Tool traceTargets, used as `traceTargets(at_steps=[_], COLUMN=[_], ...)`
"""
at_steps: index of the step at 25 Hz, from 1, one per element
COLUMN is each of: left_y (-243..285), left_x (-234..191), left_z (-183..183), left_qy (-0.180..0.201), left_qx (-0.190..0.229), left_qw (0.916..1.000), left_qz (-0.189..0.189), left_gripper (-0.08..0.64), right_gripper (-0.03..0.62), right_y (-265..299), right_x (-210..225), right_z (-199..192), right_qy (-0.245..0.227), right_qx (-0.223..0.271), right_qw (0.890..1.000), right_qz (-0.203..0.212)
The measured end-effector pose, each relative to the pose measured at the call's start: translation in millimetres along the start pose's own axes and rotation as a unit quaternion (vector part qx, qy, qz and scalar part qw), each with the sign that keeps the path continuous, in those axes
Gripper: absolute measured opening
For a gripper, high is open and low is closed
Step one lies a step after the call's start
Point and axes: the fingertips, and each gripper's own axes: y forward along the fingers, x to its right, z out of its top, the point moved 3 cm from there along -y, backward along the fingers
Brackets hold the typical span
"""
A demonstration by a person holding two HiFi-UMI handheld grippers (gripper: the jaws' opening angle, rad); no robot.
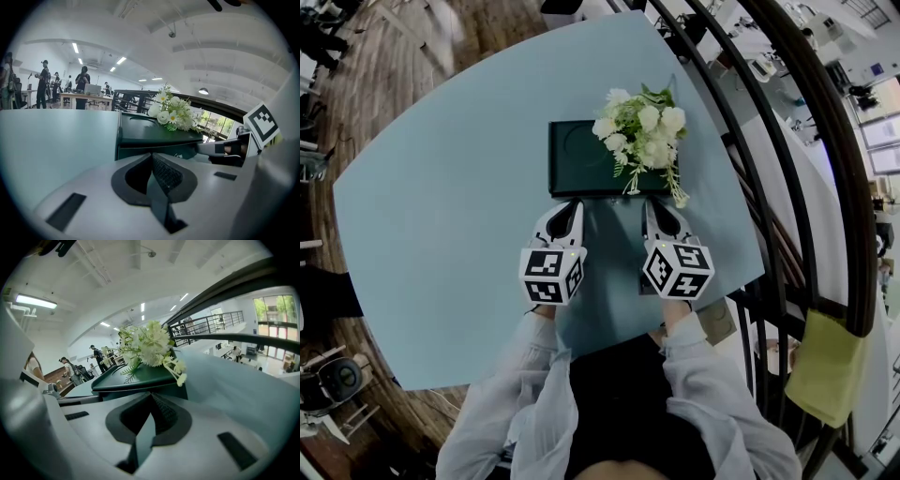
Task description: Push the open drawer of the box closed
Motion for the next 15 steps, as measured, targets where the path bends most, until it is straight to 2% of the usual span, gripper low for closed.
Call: traceTargets(at_steps=[15], left_y=[5.2], left_x=[-2.8], left_z=[4.2], left_qy=[-0.003], left_qx=[0.007], left_qw=[1.0000], left_qz=[0.000], left_gripper=[0.021], right_gripper=[0.008], right_y=[5.6], right_x=[0.8], right_z=[4.7], right_qy=[-0.001], right_qx=[0.006], right_qw=[1.000], right_qz=[0.002])
